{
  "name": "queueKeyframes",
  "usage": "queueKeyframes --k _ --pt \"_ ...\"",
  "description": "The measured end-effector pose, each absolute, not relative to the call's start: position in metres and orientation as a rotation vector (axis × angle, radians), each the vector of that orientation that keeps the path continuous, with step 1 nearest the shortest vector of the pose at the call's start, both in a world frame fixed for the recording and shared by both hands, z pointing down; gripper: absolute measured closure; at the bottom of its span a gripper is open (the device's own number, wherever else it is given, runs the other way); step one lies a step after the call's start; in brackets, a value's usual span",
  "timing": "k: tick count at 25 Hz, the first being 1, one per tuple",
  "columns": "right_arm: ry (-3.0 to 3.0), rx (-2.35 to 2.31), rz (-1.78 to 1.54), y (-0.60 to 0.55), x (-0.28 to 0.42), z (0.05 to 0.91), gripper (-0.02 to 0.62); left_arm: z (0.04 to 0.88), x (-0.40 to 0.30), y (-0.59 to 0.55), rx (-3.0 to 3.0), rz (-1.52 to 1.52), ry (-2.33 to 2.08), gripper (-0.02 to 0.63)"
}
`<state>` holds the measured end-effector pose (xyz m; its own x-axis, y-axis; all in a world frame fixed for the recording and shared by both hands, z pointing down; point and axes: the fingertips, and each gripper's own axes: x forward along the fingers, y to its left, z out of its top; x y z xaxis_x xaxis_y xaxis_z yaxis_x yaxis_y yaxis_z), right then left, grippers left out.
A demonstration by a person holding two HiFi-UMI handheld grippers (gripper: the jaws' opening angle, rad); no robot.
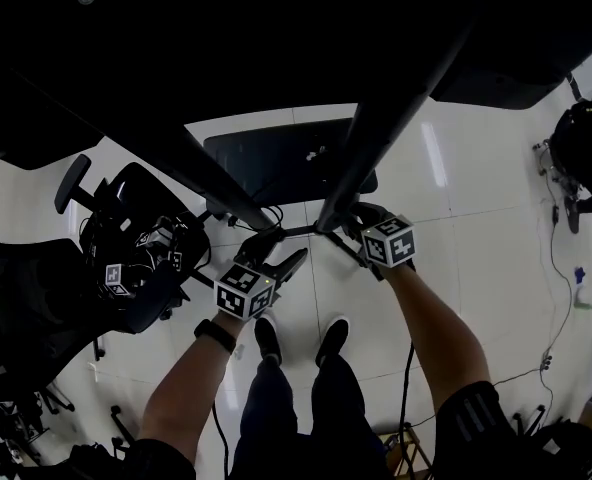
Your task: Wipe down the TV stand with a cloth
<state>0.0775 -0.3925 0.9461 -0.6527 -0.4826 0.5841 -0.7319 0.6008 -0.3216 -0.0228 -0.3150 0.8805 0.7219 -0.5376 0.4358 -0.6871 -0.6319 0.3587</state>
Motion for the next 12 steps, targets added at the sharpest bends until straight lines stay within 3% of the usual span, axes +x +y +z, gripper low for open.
queueKeyframes --k 9,12 --pt "-2.298 0.993 0.846 -0.390 0.075 1.004 0.466 0.921 -0.019 -0.304 2.366 0.418 -0.914 0.299" --pt "-2.300 1.019 0.842 -0.389 0.074 1.001 0.509 0.921 -0.018 -0.301 2.366 0.428 -0.909 0.299"
